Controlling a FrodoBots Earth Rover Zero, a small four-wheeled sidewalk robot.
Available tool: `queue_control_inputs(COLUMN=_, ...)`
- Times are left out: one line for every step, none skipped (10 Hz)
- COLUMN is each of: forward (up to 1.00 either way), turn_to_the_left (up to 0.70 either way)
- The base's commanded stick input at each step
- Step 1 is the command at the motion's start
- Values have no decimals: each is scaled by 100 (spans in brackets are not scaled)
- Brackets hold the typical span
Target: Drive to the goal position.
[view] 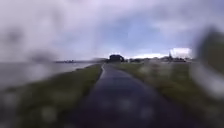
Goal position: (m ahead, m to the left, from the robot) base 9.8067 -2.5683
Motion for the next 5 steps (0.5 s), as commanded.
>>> queue_control_inputs(forward=70, turn_to_the_left=0)
queue_control_inputs(forward=70, turn_to_the_left=0)
queue_control_inputs(forward=70, turn_to_the_left=0)
queue_control_inputs(forward=70, turn_to_the_left=0)
queue_control_inputs(forward=70, turn_to_the_left=0)
